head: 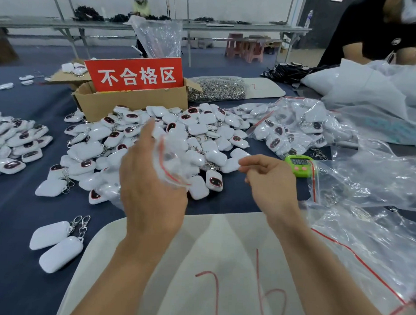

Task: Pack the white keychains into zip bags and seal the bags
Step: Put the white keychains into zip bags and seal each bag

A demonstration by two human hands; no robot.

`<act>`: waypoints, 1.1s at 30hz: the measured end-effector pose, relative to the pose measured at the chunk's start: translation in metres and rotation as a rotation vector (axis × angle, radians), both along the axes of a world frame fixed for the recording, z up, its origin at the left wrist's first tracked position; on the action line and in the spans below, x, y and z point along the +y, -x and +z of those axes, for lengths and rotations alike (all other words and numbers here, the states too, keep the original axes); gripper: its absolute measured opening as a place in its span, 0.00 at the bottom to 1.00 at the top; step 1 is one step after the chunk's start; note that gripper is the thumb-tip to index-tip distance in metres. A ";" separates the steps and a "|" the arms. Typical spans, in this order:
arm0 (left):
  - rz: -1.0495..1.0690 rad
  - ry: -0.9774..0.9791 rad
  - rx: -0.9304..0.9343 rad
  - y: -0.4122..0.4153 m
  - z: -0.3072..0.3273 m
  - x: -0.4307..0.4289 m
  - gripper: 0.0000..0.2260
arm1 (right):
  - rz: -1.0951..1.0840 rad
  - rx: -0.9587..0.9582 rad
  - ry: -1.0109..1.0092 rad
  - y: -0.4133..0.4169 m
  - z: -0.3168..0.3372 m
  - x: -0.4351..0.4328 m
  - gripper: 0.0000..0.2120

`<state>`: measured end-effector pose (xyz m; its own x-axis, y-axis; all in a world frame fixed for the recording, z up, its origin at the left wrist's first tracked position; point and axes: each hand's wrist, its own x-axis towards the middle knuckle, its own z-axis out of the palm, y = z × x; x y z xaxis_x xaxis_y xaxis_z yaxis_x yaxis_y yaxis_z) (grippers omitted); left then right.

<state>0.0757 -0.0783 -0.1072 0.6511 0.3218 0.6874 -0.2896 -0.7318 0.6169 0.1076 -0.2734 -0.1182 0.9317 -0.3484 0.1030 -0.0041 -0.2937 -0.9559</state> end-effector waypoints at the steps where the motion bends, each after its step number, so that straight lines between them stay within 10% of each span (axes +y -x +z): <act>1: 0.044 0.020 -0.065 0.001 0.003 0.004 0.44 | 0.055 -0.018 0.094 0.001 -0.003 0.005 0.19; 6: 0.027 -0.496 -0.240 0.007 -0.003 -0.015 0.36 | 0.462 -0.034 0.531 0.008 -0.010 0.027 0.23; 17: -0.358 -0.447 0.388 -0.007 -0.029 -0.019 0.47 | 0.466 0.084 0.948 0.009 -0.005 0.017 0.12; 24: -0.379 -0.347 0.369 -0.013 -0.030 -0.016 0.41 | 0.049 0.098 0.466 0.013 0.002 0.008 0.12; 33: -0.346 -0.434 0.426 -0.019 -0.026 -0.001 0.22 | 0.318 0.173 -0.157 0.017 0.000 0.011 0.04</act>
<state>0.0952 -0.0791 -0.1331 0.9081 -0.1984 0.3688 -0.3481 -0.8471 0.4014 0.0905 -0.2619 -0.1181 0.9946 -0.0386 -0.0966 -0.1015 -0.1567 -0.9824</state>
